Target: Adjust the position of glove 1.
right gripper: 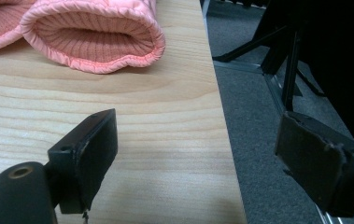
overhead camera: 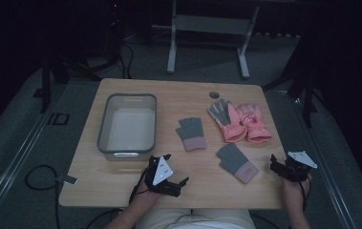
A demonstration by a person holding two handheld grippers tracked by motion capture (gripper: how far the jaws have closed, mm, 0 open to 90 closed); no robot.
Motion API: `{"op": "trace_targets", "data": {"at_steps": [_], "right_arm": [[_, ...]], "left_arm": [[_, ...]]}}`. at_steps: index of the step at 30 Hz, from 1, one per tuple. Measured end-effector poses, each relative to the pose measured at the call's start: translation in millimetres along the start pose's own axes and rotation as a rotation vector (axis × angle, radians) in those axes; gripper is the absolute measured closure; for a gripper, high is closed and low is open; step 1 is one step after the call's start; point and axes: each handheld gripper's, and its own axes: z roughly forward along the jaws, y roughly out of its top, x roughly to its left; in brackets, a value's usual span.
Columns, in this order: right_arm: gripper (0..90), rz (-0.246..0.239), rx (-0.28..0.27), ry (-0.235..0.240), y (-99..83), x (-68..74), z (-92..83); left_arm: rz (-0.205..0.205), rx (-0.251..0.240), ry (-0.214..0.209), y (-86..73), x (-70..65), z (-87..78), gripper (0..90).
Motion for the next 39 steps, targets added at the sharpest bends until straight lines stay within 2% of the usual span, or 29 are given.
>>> {"op": "trace_targets", "data": {"at_steps": [3,6,11,17,21,25,32,39], "right_arm": [[13.3,0.005,-0.008,0.008,-0.2,-0.9,-0.5],[13.3,0.012,-0.011,0.01,-0.2,-2.3,-0.4],[13.4,0.015,-0.011,0.014,-0.2,-2.9,-0.3],[13.4,0.023,-0.02,0.01,-0.5,-3.3,-1.0],[13.4,0.05,-0.023,0.021,-0.8,-5.3,-1.7],[13.4,0.032,-0.017,0.025,0.7,-3.2,-2.0],[13.3,0.047,-0.02,0.033,7.2,-3.8,-7.7],[13.4,0.032,-0.011,0.032,18.8,-2.6,-11.0]], "left_arm": [[-0.001,0.0,-0.001,0.0,0.4,-0.1,0.0],[-0.025,-0.008,-0.004,-0.5,2.9,-0.9,0.0],[-0.043,-0.011,-0.009,-0.9,5.0,-1.4,0.0],[-0.044,-0.01,-0.01,-0.8,5.4,-1.3,0.0],[-0.045,-0.01,-0.01,-0.8,5.5,-1.3,0.0],[-0.044,-0.01,-0.009,-0.8,5.4,-1.4,0.0],[-0.05,-0.015,-0.01,-1.1,5.9,-1.7,0.0],[-0.053,-0.018,-0.009,-1.3,5.9,-1.9,0.0]]}}
